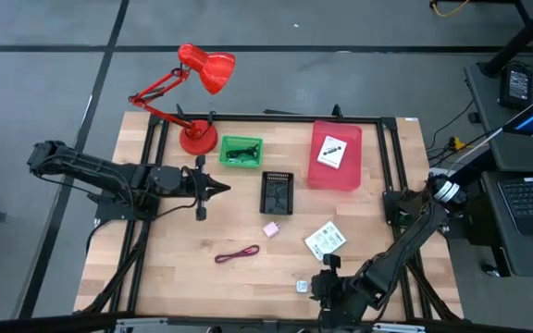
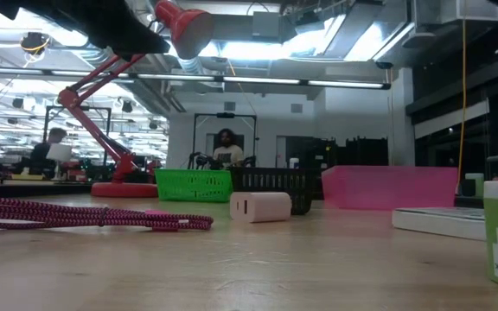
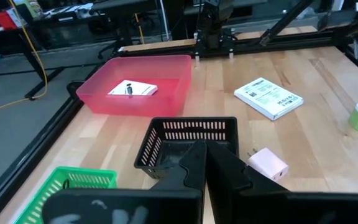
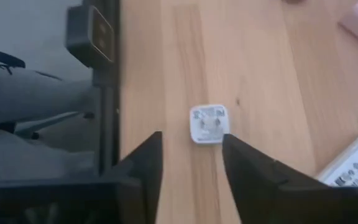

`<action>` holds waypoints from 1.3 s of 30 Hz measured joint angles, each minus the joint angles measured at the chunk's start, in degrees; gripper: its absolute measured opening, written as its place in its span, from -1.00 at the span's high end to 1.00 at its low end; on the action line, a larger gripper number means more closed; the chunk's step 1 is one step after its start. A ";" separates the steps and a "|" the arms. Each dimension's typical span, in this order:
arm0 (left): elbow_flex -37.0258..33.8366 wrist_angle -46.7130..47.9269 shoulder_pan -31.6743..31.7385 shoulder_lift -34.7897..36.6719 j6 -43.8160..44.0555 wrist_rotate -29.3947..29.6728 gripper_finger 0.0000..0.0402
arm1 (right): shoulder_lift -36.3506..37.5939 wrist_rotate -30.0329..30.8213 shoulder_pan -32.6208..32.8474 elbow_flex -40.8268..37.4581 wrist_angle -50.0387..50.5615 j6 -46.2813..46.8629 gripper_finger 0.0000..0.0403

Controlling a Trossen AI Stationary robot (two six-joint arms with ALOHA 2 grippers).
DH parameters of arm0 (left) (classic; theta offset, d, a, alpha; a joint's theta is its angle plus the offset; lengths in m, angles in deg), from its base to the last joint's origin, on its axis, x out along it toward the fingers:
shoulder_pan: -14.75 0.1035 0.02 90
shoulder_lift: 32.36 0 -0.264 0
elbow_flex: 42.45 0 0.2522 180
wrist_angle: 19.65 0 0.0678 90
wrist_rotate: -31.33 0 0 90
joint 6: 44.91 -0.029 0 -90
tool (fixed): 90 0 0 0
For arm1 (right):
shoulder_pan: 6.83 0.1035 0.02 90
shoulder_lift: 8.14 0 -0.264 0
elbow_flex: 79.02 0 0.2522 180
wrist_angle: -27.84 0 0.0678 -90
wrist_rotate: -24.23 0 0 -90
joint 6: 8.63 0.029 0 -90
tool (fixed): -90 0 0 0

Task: Pick and place items into bin
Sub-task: Put the green charger adapter into the black bin

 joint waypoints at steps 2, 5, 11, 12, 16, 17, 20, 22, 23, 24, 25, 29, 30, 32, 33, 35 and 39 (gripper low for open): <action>0.00 0.09 0.00 0.00 0.00 -0.01 0.98 | 0.00 -0.07 -0.02 -1.03 -0.23 0.96 0.15; 0.00 0.11 0.00 0.00 0.00 -0.01 0.98 | 0.00 -0.12 -0.14 -2.77 -0.83 2.20 -0.02; 0.00 0.10 0.00 0.00 0.00 -0.01 0.98 | -0.17 -0.15 -1.55 -8.25 -9.36 2.72 -0.25; 0.00 0.11 0.00 0.00 0.00 -0.01 0.98 | -0.35 -0.14 -1.81 -9.07 -11.12 1.79 -0.28; 0.00 0.33 0.00 0.00 0.03 -0.01 0.98 | -1.31 -0.18 -2.97 -11.57 -14.82 -0.80 -0.33; 0.00 0.41 0.00 0.00 0.25 -0.01 0.98 | -1.40 -0.26 -3.16 -11.99 -14.82 -1.43 -0.33; 0.00 0.81 0.00 0.00 0.65 -0.04 0.98 | -1.79 -0.31 -3.48 -13.21 -17.65 -1.72 -0.33; 0.00 0.90 0.00 0.01 0.97 -0.02 0.98 | -1.85 -0.59 -3.50 -13.75 -18.28 -1.74 -0.33; 0.00 0.99 0.00 0.02 1.03 -0.04 0.98 | -2.11 -0.89 -3.52 -13.74 -19.10 -1.77 -0.33; 0.00 1.31 0.00 0.00 1.03 -0.01 0.98 | -2.45 -1.20 -3.52 -13.67 -20.42 -1.75 -0.33; 0.00 1.42 0.00 0.00 1.05 -0.02 0.98 | -2.62 -1.43 -3.52 -13.64 -20.70 -1.86 -0.33; 0.00 1.54 0.00 0.00 1.31 -0.04 0.98 | -3.88 -2.09 -3.52 -13.64 -22.52 -2.03 -0.33; 0.00 1.49 0.00 0.02 1.41 -0.02 0.98 | -4.39 -2.29 -3.52 -13.64 -22.41 -2.31 -0.33; 0.00 1.76 0.00 0.00 1.49 -0.04 0.98 | -5.81 -2.41 -3.58 -13.64 -23.69 -3.38 -0.33; 0.00 1.81 0.00 0.00 1.51 -0.04 0.98 | -6.38 -2.42 -3.62 -13.65 -23.90 -3.73 -0.33; 0.00 1.71 0.00 0.02 1.51 -0.04 0.98 | -7.29 -2.39 -3.85 -13.61 -24.74 -4.64 -0.33; 0.00 1.69 0.00 0.02 1.51 -0.04 0.98 | -8.00 -2.34 -4.34 -13.35 -25.78 -4.86 -0.33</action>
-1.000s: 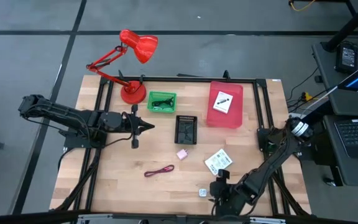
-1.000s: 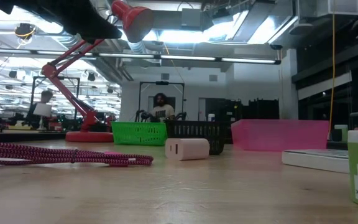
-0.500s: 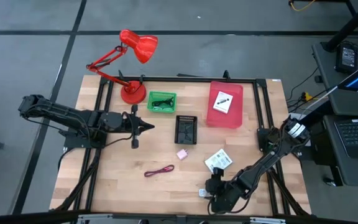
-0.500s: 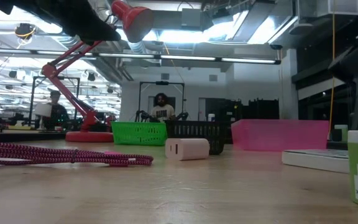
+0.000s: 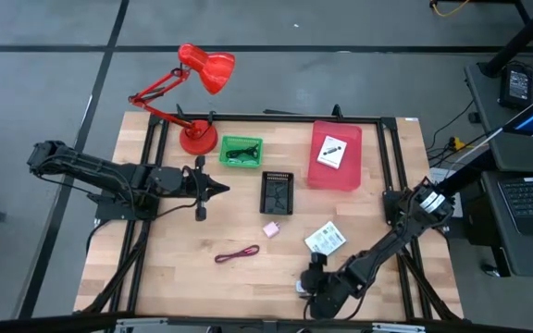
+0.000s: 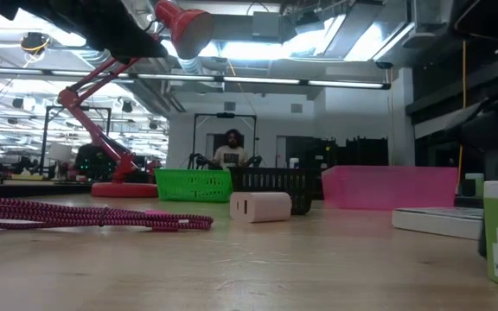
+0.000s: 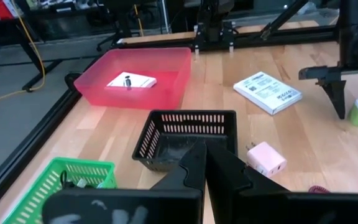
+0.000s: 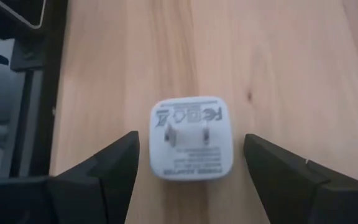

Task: Pick and place items into bin
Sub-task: Put the green charger adapter into the black bin

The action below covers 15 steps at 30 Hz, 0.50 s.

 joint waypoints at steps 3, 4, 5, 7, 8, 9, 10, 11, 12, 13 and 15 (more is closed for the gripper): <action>0.00 0.02 0.00 -0.02 0.00 0.00 0.98 | 0.00 0.05 -0.21 0.02 0.01 0.00 -0.32; 0.00 0.04 0.01 -0.02 0.00 0.00 0.98 | 0.02 0.06 -0.21 0.02 -0.10 -0.04 -0.30; 0.00 0.07 0.00 -0.02 -0.02 0.00 0.98 | 0.05 0.06 -0.21 0.00 -0.35 -0.12 -0.27; 0.00 0.01 0.00 -0.02 -0.02 0.00 0.98 | 0.09 0.04 -0.19 0.02 -0.38 -1.14 -0.19; 0.00 0.04 0.00 -0.02 0.00 0.00 0.98 | 0.09 -0.03 -0.19 0.02 -0.36 -1.53 -0.13; 0.00 0.04 0.00 -0.02 0.00 0.00 0.98 | 0.09 -0.08 -0.19 0.02 -0.32 -1.82 -0.07; 0.00 0.01 0.00 -0.02 -0.02 0.00 0.98 | 0.09 -0.17 -0.19 0.02 -0.35 -2.42 -0.01; 0.00 0.04 0.00 -0.02 -0.01 0.00 0.98 | 0.09 -0.43 -0.19 0.02 -0.35 -2.76 0.06; 0.00 0.04 0.00 -0.02 -0.02 0.00 0.98 | 0.09 -0.75 -0.22 0.02 -0.33 -2.90 0.12; 0.00 0.01 0.00 -0.02 -0.02 0.01 0.98 | 0.09 -1.14 -0.28 0.02 -0.30 -3.11 0.19; 0.00 0.04 0.01 -0.02 -0.02 0.01 0.98 | 0.15 -1.29 -0.32 0.02 -0.34 -3.21 0.33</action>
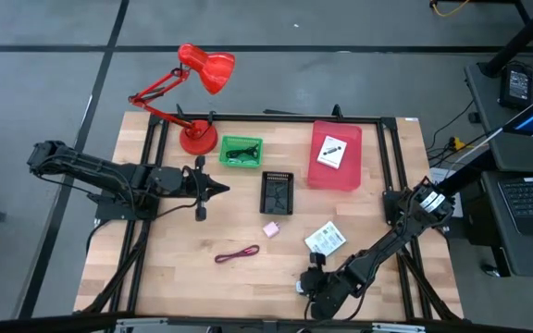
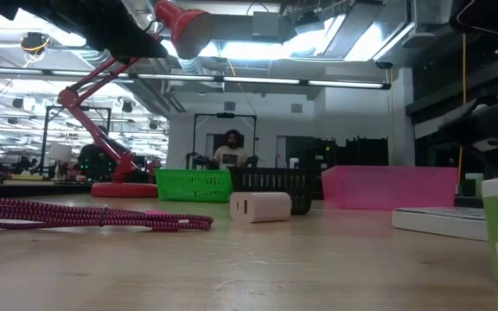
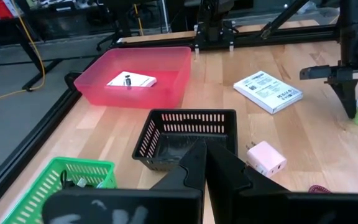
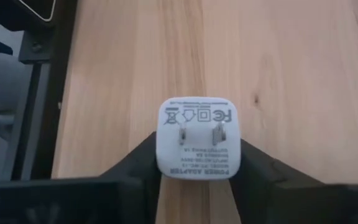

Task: Pick and place items into bin
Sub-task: Put the green charger adapter into the black bin

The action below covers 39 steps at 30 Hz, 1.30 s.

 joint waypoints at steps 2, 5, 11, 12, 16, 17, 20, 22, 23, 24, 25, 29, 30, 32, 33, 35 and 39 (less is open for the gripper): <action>0.00 -0.02 -0.01 0.00 0.00 -0.01 0.98 | 0.04 -0.06 0.00 0.02 0.00 -0.20 0.42; 0.00 0.00 -0.01 0.00 0.00 -0.01 0.98 | 0.04 -0.22 0.00 0.02 0.00 -0.26 0.42; 0.00 0.00 -0.01 0.00 0.00 -0.01 0.98 | 2.05 -0.83 -0.07 0.00 0.36 0.31 0.42; 0.00 0.00 -0.01 0.00 0.00 0.00 0.98 | 3.00 -0.78 -0.09 0.00 0.35 0.25 0.42; 0.00 0.00 -0.01 0.00 0.00 0.01 0.98 | 6.56 -0.36 -0.09 0.02 0.32 -2.32 0.42; 0.00 0.00 -0.01 0.00 0.00 -0.01 0.98 | 7.40 -0.31 -0.17 0.02 0.35 -2.89 0.42; 0.00 -0.02 -0.01 0.00 0.00 -0.01 0.98 | 9.61 -0.28 -0.85 0.02 0.48 -4.37 0.42; 0.00 0.00 -0.01 0.00 0.00 0.00 0.98 | 10.83 -0.26 -1.69 0.02 1.42 -4.91 0.42; 0.00 -0.01 -0.01 0.00 0.00 -0.01 0.98 | 11.46 -0.21 -2.09 0.02 2.11 -5.27 0.42; 0.00 0.00 -0.01 0.00 0.00 -0.01 0.98 | 12.10 -0.17 -2.50 0.02 2.69 -5.56 0.42; 0.00 0.00 -0.01 0.00 0.00 -0.01 0.98 | 12.82 -0.17 -2.94 0.02 3.12 -5.80 0.42; 0.00 0.00 -0.01 0.00 0.00 -0.01 0.98 | 16.34 -0.14 -4.52 0.02 5.84 -7.55 0.42; 0.00 -0.02 -0.01 0.00 0.00 -0.01 0.98 | 17.22 -0.15 -4.91 0.02 6.34 -8.35 0.42; 0.00 0.00 -0.01 0.00 0.00 -0.01 0.98 | 19.12 -0.15 -5.52 0.02 7.34 -9.93 0.42; 0.00 -0.02 -0.01 0.00 0.00 0.01 0.98 | 20.10 -0.13 -5.88 0.02 7.85 -10.42 0.42; 0.00 -0.02 -0.01 0.00 0.00 0.00 0.98 | 22.00 -0.14 -6.57 0.02 8.55 -11.81 0.42; 0.00 -0.02 -0.01 0.00 -0.02 -0.01 0.98 | 25.66 -0.10 -7.99 0.02 8.66 -15.57 0.41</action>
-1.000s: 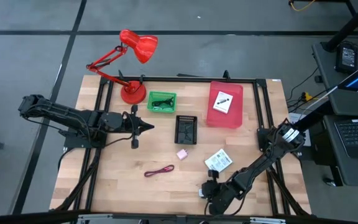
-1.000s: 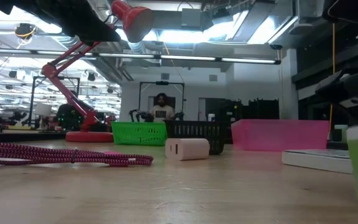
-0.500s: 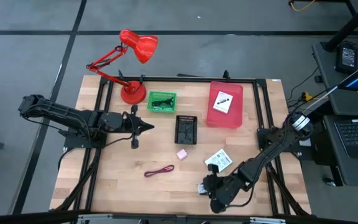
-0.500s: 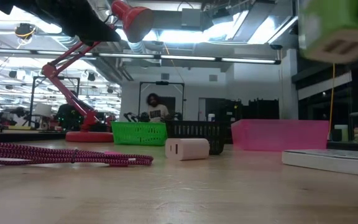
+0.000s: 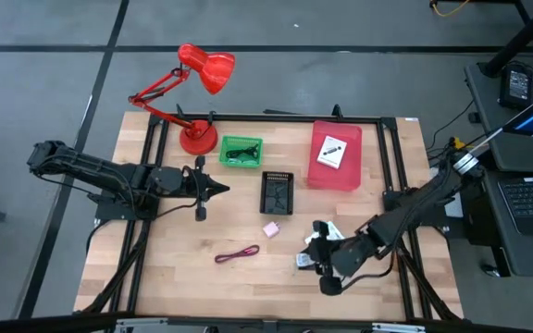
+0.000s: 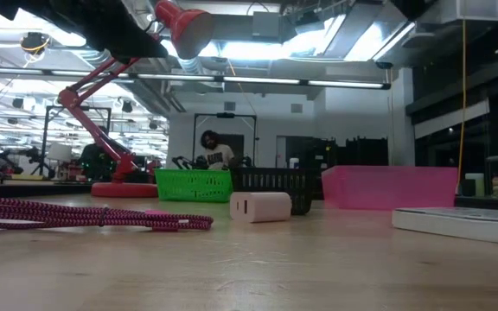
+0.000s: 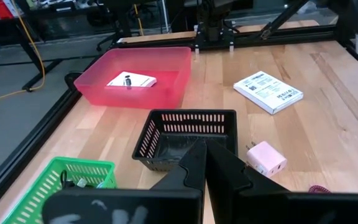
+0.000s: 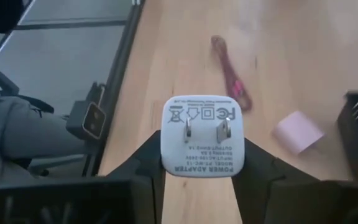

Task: Pick and place items into bin
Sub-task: Put the green charger adapter into the black bin

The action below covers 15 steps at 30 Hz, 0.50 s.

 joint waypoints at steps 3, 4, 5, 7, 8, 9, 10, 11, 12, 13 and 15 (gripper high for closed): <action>0.00 -0.03 0.01 0.00 0.00 0.00 0.98 | 1.71 0.00 -1.12 -0.20 -0.03 -2.66 0.41; 0.00 -0.04 0.02 0.00 0.00 0.00 0.98 | 2.11 0.02 -1.55 -0.38 0.09 -3.49 0.41; 0.00 -0.04 0.00 0.00 0.00 0.02 0.98 | 2.33 0.01 -2.05 -0.57 0.08 -3.81 0.41; 0.00 -0.04 0.00 0.00 0.00 0.01 0.98 | 2.56 0.03 -3.07 -1.30 0.09 -4.08 0.41; 0.00 -0.04 0.01 0.00 0.00 0.00 0.98 | 2.56 0.02 -3.65 -1.67 0.11 -4.17 0.41; 0.00 -0.04 0.01 0.00 0.00 0.00 0.98 | 2.56 0.03 -4.21 -2.14 -0.15 -4.25 0.41; 0.00 -0.04 0.02 0.00 0.00 0.00 0.98 | 2.56 0.01 -4.88 -2.60 -0.34 -4.48 0.41; 0.00 -0.07 0.02 0.00 -0.06 0.02 0.98 | 2.56 0.02 -5.50 -3.17 -0.94 -4.73 0.41; 0.00 -0.04 0.02 0.00 -0.40 0.02 0.98 | 2.56 0.01 -6.23 -3.88 -2.25 -5.01 0.41; 0.00 -0.07 0.02 0.00 -0.52 0.02 0.98 | 2.56 0.01 -7.05 -4.67 -4.06 -5.28 0.41; 0.00 -0.04 0.02 0.00 -0.60 0.02 0.98 | 2.56 0.01 -8.77 -6.23 -7.79 -5.84 0.41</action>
